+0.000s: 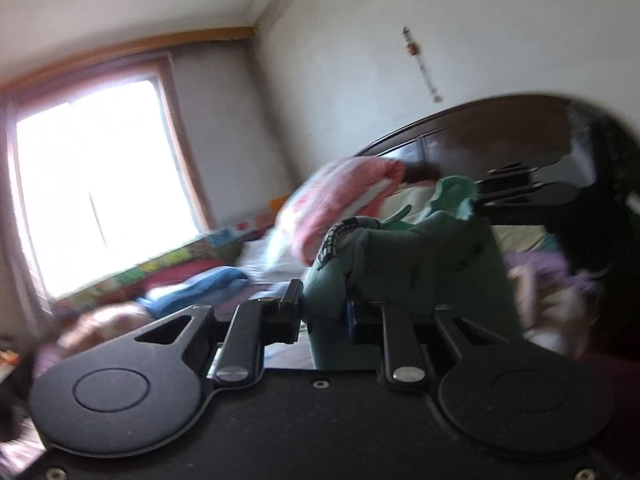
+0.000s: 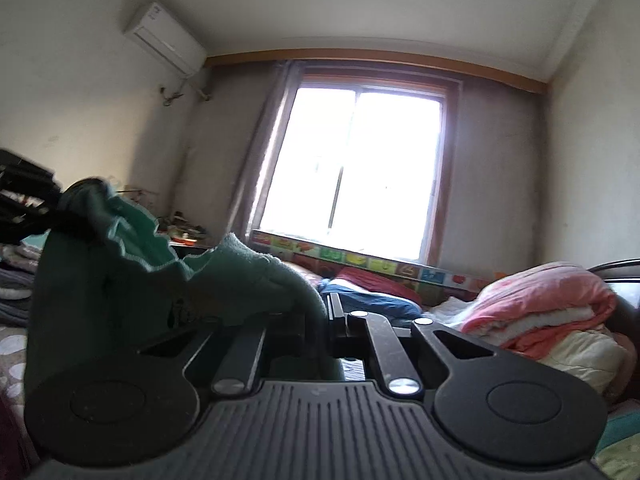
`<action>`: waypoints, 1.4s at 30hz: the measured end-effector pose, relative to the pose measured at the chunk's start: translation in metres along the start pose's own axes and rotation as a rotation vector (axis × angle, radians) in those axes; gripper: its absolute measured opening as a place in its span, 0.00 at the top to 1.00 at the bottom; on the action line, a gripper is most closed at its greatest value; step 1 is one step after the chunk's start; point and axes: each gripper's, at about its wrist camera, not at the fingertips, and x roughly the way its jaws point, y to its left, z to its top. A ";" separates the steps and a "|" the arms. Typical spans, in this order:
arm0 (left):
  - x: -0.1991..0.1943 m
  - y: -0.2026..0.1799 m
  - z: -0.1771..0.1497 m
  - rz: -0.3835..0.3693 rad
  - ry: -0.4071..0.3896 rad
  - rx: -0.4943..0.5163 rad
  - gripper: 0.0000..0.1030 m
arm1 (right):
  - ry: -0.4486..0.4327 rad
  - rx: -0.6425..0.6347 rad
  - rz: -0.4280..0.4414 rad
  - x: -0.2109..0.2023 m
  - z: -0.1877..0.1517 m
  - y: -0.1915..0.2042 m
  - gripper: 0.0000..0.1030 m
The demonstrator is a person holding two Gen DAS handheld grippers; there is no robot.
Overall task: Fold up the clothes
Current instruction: 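Lift the sweatshirt up with both grippers and shake it out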
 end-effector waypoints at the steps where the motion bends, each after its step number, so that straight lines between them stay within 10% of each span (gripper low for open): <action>1: 0.005 -0.003 0.000 -0.025 -0.001 -0.021 0.81 | 0.001 -0.003 -0.014 -0.001 0.000 -0.006 0.90; 19: 0.146 -0.081 0.004 -0.369 0.014 -0.453 0.82 | 0.117 -0.122 -0.386 0.015 -0.038 -0.123 0.90; 26: 0.180 -0.087 -0.018 -0.371 0.052 -0.618 0.82 | 0.189 -0.133 -0.466 0.048 -0.070 -0.148 0.90; 42: 0.175 0.021 -0.170 0.036 0.227 -1.046 0.82 | 0.363 -0.539 0.001 0.338 -0.097 0.059 0.92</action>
